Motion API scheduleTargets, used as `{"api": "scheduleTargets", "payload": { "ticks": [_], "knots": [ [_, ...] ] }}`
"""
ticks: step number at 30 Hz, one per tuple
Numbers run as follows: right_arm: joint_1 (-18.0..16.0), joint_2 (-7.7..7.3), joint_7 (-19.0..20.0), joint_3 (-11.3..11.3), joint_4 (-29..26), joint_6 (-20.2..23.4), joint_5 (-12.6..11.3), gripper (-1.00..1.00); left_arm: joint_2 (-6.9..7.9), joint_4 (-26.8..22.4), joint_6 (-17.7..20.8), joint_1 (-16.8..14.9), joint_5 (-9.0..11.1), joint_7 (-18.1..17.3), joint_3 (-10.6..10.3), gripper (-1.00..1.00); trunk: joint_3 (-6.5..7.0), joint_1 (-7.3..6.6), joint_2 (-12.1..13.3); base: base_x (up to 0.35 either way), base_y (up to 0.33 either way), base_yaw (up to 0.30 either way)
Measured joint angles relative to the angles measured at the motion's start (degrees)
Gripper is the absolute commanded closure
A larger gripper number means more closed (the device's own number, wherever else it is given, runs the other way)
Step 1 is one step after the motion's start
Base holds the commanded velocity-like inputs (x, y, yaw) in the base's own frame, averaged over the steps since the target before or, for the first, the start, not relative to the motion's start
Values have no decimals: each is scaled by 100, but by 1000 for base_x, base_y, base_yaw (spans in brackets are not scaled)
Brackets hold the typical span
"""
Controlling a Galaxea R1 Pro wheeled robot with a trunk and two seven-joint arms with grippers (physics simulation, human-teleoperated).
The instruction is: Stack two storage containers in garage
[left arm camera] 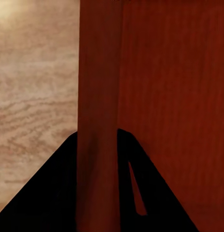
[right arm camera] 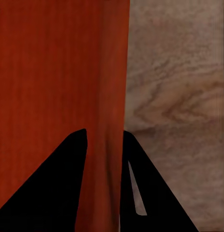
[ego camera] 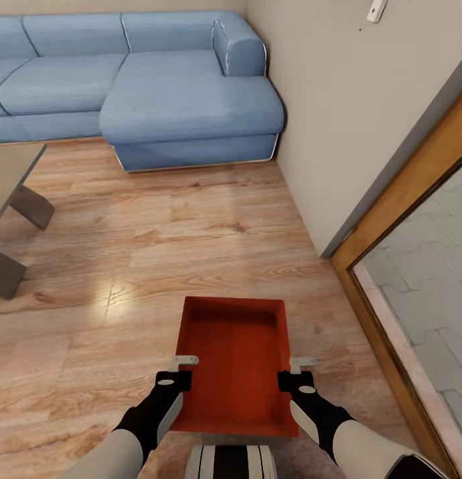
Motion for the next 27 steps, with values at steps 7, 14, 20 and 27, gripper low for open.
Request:
{"api": "scheduleTargets", "payload": {
  "ticks": [7, 14, 20, 27],
  "knots": [
    [4, -1, -12, 56, 19, -95, -120, 100, -2, -42, 23, -2, -75, -20, 7, 100, 125, -154, 281, 0, 0, 0],
    [4, -1, -10, 50, 20, -114, -120, 100, -2, -61, 25, -1, -83, -19, 6, 100, 251, -308, 561, 0, 0, 0],
    [4, 2, -38, 53, 1, -148, -95, 100, 1, -65, -34, -2, -83, -19, -1, 100, 358, -439, 802, 0, 0, 0],
    [4, -2, -51, 45, -39, -83, -89, 100, 3, -97, 27, -2, -84, -17, 8, 100, 484, -593, 1083, 0, 0, 0]
  ]
}}
